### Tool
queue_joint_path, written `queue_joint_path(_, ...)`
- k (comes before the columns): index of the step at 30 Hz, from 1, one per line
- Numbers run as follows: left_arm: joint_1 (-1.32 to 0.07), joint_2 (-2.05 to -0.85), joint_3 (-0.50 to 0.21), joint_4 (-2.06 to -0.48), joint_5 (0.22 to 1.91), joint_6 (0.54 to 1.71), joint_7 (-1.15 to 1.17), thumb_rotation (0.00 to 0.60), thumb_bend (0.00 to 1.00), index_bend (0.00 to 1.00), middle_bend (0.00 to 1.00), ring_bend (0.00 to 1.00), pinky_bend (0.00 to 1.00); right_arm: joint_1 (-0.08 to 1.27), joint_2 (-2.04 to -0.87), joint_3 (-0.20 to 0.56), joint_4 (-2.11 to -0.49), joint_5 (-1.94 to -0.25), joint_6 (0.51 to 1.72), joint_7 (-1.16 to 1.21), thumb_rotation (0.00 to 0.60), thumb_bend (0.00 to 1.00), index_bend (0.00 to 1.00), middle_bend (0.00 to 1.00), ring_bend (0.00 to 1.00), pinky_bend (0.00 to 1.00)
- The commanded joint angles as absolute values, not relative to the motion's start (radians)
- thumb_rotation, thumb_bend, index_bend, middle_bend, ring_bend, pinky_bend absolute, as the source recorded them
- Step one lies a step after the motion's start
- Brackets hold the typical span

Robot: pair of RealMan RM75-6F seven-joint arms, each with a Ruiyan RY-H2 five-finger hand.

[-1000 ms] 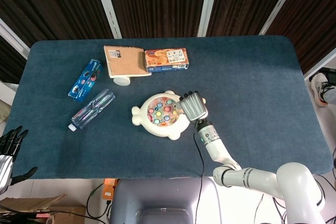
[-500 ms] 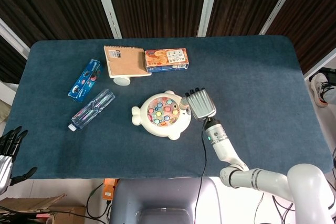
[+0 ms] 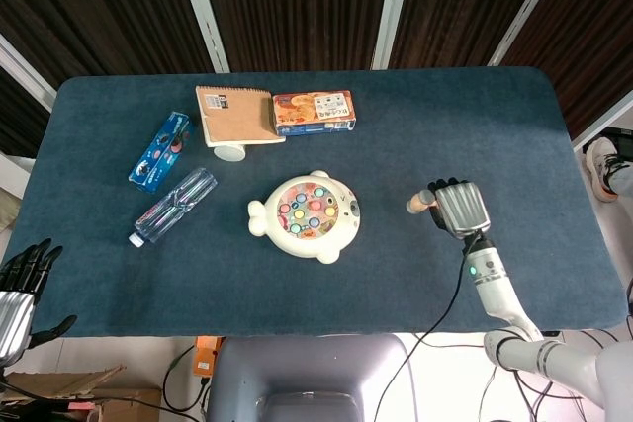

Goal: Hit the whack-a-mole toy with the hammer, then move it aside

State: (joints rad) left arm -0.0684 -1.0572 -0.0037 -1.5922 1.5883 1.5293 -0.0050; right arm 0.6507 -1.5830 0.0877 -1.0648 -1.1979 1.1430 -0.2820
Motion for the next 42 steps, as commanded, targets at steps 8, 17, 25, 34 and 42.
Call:
queue_joint_path(8, -0.066, -1.055, -0.004, -1.594, 1.588, 1.534, -0.011, 0.600, 0.13, 0.00, 0.00, 0.00, 0.13, 0.597, -1.710, 0.042, -0.768, -1.323, 1.111, -0.087, 0.600, 0.58, 0.97, 0.74, 0.62, 0.64)
queue_joint_path(17, -0.061, -1.054, 0.007, -1.591, 1.609, 1.546, -0.018, 0.600, 0.13, 0.00, 0.00, 0.00, 0.13, 0.589, -1.772, 0.054, -0.674, -1.354, 1.101, -0.045, 0.600, 0.56, 0.93, 0.74, 0.60, 0.64)
queue_joint_path(25, -0.054, -1.051, 0.007, -1.584, 1.617, 1.565, -0.039, 0.600, 0.13, 0.00, 0.00, 0.00, 0.13, 0.586, -1.790, 0.062, -0.635, -1.377, 1.085, -0.010, 0.600, 0.52, 0.74, 0.67, 0.55, 0.60)
queue_joint_path(34, -0.052, -1.050, 0.007, -1.583, 1.619, 1.568, -0.041, 0.600, 0.13, 0.00, 0.00, 0.00, 0.13, 0.580, -1.768, 0.075, -0.661, -1.383, 1.063, -0.005, 0.600, 0.50, 0.54, 0.54, 0.46, 0.56)
queue_joint_path(42, -0.054, -1.050, 0.005, -1.588, 1.611, 1.561, -0.031, 0.600, 0.18, 0.00, 0.00, 0.00, 0.13, 0.575, -1.741, 0.078, -0.697, -1.397, 1.058, -0.003, 0.600, 0.48, 0.39, 0.46, 0.38, 0.53)
